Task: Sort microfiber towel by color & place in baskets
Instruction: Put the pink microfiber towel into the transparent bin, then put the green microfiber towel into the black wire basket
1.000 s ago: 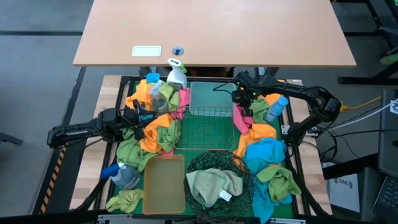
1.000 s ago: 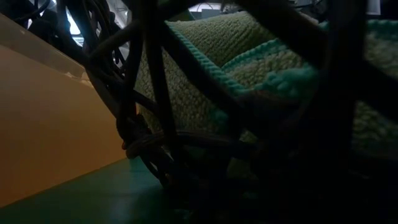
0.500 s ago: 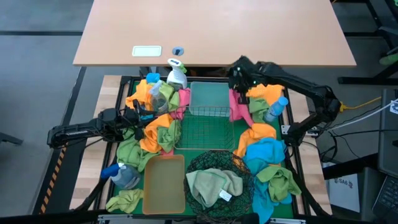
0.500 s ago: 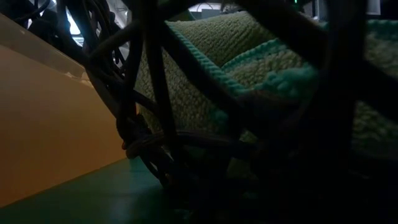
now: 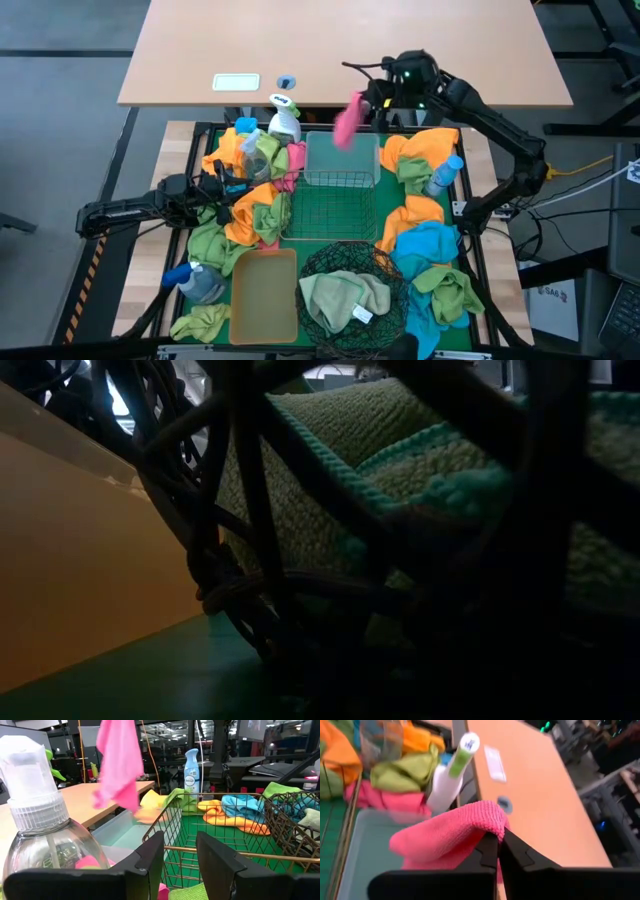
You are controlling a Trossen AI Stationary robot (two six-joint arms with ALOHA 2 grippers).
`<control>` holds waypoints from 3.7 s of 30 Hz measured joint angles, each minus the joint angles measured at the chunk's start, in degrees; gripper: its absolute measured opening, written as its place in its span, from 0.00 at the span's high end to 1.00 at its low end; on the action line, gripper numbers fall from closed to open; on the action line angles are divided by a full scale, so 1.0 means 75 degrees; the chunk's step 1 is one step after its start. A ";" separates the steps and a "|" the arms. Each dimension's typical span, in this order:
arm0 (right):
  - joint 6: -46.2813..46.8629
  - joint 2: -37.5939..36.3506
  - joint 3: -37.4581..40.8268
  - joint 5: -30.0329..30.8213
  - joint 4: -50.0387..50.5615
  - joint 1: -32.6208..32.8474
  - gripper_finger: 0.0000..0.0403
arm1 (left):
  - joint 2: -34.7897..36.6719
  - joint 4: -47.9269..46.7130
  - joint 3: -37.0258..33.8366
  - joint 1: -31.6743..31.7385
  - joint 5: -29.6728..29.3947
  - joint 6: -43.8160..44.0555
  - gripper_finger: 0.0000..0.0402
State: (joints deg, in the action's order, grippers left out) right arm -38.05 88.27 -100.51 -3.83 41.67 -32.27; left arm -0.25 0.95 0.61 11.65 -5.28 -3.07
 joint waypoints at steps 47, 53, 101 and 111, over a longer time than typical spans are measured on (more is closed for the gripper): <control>0.0095 0.2133 0.0012 0.0183 0.1195 0.0372 0.53 | -0.0003 0.0476 -0.0002 -0.0001 0.0003 0.0006 0.73; 0.0093 0.2130 0.0012 0.1068 0.1232 0.0722 0.41 | -0.0003 0.1525 -0.0002 -0.0004 0.0004 0.0015 0.73; 0.0322 0.2122 0.0006 0.1564 0.0644 0.2457 0.41 | -0.5426 -0.1265 0.3128 -0.0366 0.2585 0.1536 0.73; 0.0322 0.2122 0.0006 0.1352 0.0642 0.2451 0.41 | -0.6218 -0.1271 0.3128 -0.0789 0.2573 0.1161 0.73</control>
State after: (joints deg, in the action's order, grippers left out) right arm -35.64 104.18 -100.47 6.31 46.48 -13.89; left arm -46.89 -8.58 24.08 5.73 14.02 5.64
